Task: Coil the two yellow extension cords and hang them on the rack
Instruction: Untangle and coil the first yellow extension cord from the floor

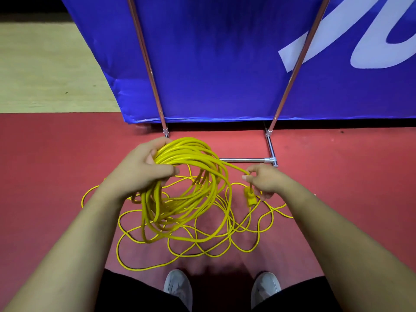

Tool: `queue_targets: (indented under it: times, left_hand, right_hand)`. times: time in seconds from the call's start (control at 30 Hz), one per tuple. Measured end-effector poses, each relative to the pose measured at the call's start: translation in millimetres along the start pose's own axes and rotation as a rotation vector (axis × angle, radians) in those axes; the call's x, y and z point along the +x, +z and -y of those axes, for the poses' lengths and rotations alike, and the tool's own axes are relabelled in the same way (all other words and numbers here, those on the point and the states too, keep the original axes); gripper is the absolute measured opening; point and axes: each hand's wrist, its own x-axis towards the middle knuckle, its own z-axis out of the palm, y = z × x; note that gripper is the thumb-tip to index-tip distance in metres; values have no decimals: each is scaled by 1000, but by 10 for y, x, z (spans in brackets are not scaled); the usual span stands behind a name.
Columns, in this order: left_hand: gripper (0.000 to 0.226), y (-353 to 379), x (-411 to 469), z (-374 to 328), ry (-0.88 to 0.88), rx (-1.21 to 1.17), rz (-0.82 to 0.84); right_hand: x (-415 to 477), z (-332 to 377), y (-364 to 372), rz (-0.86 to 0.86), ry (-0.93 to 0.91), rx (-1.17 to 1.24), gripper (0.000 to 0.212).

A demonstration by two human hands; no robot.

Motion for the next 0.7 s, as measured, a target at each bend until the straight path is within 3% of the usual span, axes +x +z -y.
queue_targets:
  times: [0.07, 0.13, 0.23, 0.33, 0.37, 0.43, 0.57, 0.7]
  left_hand:
    - [31, -33, -28, -31, 19, -49, 13]
    - [31, -38, -42, -72, 27, -29, 40]
    - [31, -6, -46, -97, 14, 131, 134]
    - [35, 39, -38, -40, 6, 306, 260]
    - [36, 54, -36, -23, 8, 347, 280]
    - [36, 96, -28, 15, 66, 459, 315]
    - [32, 177, 1, 64, 231, 713, 267]
    - [38, 241, 36, 38, 317, 598, 212]
  right_hand:
    - [93, -183, 4, -72, 71, 31, 16]
    - [180, -293, 1, -160, 70, 233, 18]
    - [176, -147, -77, -273, 89, 751, 25]
    - [32, 120, -287, -137, 10, 1451, 30]
    - [-28, 205, -345, -96, -39, 1580, 27]
    - [-166, 384, -384, -107, -104, 1492, 18]
    - [-337, 644, -297, -84, -327, 991, 31]
    - [-471, 782, -331, 95, -485, 642, 27]
